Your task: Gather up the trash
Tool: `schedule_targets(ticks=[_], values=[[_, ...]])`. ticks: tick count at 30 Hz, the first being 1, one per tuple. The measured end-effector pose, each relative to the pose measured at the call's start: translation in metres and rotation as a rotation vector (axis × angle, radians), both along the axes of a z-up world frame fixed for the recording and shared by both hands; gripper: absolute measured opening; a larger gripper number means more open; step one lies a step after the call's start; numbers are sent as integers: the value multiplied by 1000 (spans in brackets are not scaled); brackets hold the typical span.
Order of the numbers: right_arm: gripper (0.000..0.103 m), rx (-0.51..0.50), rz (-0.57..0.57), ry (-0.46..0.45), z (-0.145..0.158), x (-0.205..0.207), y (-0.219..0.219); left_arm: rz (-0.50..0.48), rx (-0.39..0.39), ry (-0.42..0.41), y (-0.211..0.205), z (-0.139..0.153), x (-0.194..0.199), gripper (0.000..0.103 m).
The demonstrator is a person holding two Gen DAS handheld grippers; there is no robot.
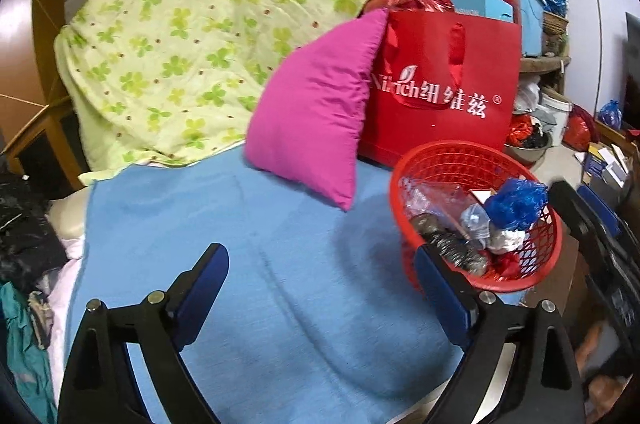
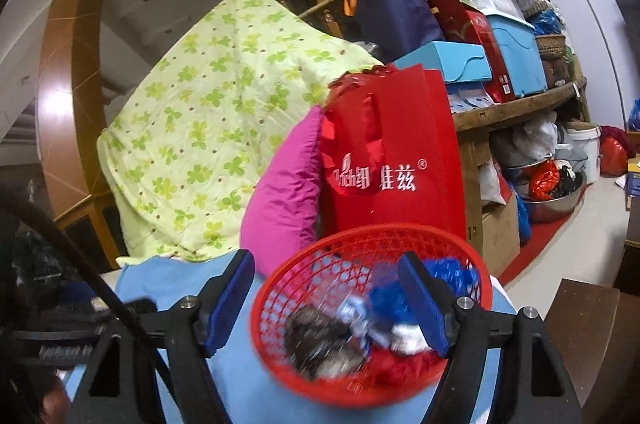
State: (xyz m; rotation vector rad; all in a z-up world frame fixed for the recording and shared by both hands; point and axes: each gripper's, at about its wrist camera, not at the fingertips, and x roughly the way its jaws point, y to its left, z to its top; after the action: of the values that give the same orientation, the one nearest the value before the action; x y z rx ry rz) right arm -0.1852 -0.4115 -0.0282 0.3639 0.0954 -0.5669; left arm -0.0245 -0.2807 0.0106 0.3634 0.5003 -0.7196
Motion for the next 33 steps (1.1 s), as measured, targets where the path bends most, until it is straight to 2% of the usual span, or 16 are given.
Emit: schedule_targets(ticks=[7,16,19,22,33], values=[[79,16,96,55,10,-11,46,68,-16,-13,36,10,-2,94],[81,-43,143,112,45,-21,102,136,-27,-98,81,38,-18,95],[82,-77,147,113,60,-32,119,145,-37,-127,91,51,-26,99],[86,-98,150,113,71,-42,131,153,-53,-151,100,60,-35,101],[86,-85,128,146,87,-68,145,157,-71,-168,121,83,-58,101]])
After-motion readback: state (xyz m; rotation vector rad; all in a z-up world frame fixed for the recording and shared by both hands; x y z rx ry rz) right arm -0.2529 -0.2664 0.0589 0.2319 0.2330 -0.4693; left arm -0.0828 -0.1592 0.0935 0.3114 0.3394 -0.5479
